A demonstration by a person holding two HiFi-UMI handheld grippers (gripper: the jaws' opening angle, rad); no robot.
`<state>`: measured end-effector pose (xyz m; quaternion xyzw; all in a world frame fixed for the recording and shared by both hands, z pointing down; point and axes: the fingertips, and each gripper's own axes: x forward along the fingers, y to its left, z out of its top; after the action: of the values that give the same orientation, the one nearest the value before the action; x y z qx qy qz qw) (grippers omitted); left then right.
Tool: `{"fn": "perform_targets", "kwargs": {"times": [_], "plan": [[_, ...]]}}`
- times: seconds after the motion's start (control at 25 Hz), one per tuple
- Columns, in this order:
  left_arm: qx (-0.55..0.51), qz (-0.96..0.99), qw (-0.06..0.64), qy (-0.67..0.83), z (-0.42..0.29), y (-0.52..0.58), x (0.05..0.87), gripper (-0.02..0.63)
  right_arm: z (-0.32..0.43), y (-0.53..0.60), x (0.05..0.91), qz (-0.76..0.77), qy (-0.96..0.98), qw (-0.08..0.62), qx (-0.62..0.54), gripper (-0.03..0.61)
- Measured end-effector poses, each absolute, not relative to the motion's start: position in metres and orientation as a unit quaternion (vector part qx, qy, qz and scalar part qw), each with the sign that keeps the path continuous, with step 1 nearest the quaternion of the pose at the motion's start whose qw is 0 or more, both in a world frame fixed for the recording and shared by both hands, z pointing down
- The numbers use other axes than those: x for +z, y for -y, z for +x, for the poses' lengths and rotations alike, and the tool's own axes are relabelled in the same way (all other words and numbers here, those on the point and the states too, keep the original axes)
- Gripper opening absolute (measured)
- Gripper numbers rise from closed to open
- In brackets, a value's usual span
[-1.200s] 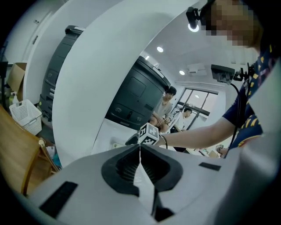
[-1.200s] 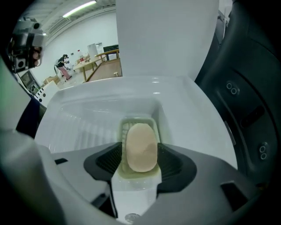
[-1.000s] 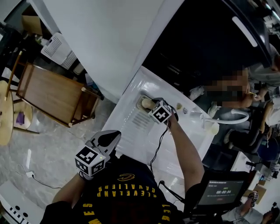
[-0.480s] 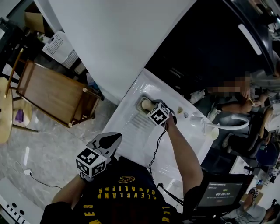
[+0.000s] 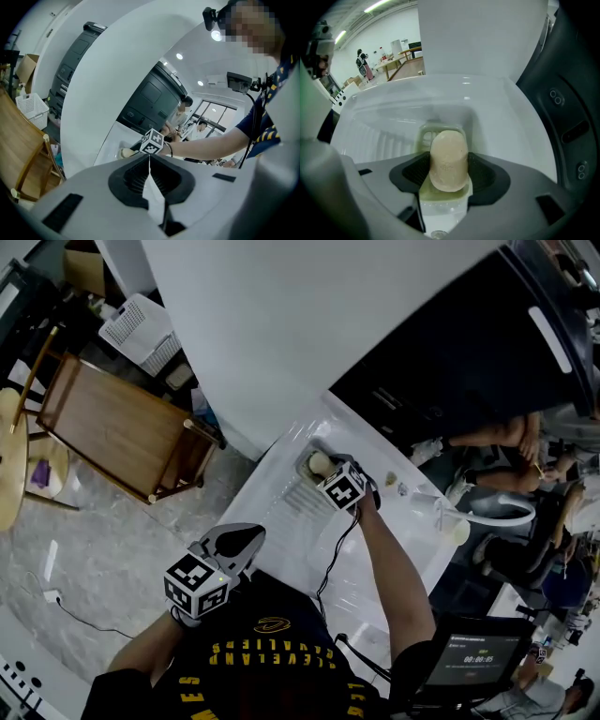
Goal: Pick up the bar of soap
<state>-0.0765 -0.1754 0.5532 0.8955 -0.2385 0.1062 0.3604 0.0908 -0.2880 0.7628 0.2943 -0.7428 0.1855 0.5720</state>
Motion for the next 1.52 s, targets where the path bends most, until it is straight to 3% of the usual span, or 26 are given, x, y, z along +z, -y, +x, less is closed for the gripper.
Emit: {"fn": "perform_targets", "kwargs": {"times": [0.56, 1.0, 1.2, 1.52], "plan": [[0.117, 0.89, 0.371, 0.238, -0.076, 0.168, 0.558, 0.013, 0.098, 0.29, 0.759, 0.346, 0.735, 0.572, 0.113, 0.259], [0.119, 0.892, 0.368, 0.233, -0.072, 0.171, 0.561, 0.013, 0.096, 0.294, 0.722, 0.415, 0.75, 0.505, 0.101, 0.259], [0.118, 0.903, 0.349, 0.22, -0.067, 0.168, 0.547, 0.014, 0.09, 0.283, 0.68, 0.467, 0.763, 0.43, 0.123, 0.259], [0.126, 0.919, 0.321, 0.191, -0.04, 0.162, 0.524, 0.013, 0.086, 0.244, 0.597, 0.529, 0.789, 0.244, 0.193, 0.259]]}}
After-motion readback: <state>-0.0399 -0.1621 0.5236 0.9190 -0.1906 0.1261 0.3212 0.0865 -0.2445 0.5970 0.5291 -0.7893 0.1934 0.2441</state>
